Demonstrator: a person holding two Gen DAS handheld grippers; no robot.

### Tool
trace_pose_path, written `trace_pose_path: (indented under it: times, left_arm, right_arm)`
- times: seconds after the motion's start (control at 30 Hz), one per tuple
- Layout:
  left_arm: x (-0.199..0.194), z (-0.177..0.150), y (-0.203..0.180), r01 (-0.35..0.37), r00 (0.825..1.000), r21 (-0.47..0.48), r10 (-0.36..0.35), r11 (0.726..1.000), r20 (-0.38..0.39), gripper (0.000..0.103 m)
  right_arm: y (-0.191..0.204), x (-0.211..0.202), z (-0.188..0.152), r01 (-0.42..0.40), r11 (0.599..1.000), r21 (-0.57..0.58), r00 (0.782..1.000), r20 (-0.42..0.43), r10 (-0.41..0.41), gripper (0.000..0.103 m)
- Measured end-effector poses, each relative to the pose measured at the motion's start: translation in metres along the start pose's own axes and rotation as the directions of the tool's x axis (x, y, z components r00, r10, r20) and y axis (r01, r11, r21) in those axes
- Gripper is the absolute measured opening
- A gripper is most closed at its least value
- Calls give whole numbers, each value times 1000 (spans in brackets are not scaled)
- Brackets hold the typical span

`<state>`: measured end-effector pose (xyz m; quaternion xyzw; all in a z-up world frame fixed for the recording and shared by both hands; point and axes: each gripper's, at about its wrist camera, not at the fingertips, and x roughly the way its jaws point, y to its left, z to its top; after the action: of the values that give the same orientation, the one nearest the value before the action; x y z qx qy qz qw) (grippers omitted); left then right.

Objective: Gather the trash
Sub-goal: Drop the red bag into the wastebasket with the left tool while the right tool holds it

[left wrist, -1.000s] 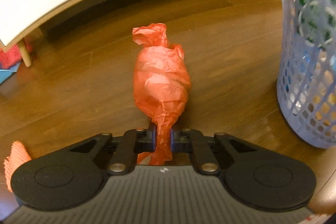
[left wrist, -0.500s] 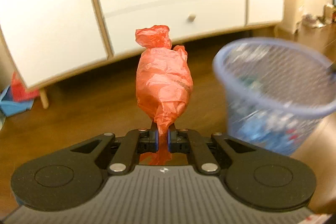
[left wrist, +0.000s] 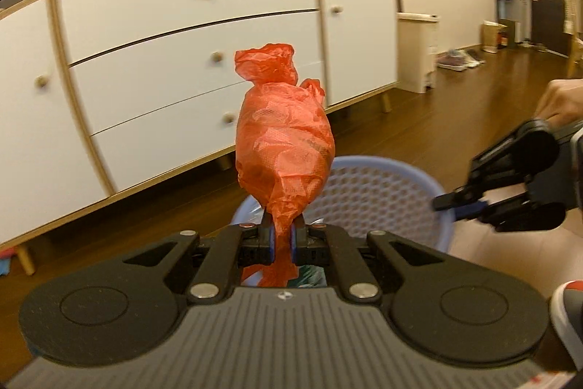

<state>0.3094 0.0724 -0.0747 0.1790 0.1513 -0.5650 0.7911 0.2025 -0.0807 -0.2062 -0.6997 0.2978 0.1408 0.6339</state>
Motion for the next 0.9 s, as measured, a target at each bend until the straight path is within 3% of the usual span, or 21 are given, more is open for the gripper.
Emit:
trace_pose_path:
  times: [0.13, 0.23, 0.43, 0.63, 0.9]
  left_arm:
    - [18, 12, -17, 44, 999, 30, -44, 999, -6, 8]
    - [26, 17, -20, 64, 998, 20, -64, 998, -7, 18]
    - [25, 19, -19, 55, 998, 1, -55, 998, -2, 22]
    - [13, 12, -3, 10, 1000, -40, -10, 999, -1, 28]
    - [1, -21, 38, -114, 992, -114, 106, 987, -72, 27]
  right_arm:
    - [1, -1, -1, -1, 1000, 1, 1000, 1, 1, 7]
    - [1, -2, -1, -6, 1000, -1, 1000, 3, 6, 7]
    - [2, -3, -2, -13, 1000, 0, 1000, 5, 13, 7]
    - [3, -5, -1, -22, 1000, 2, 1000, 4, 22, 7]
    - [0, -6, -1, -29, 1000, -1, 1000, 1, 29, 7]
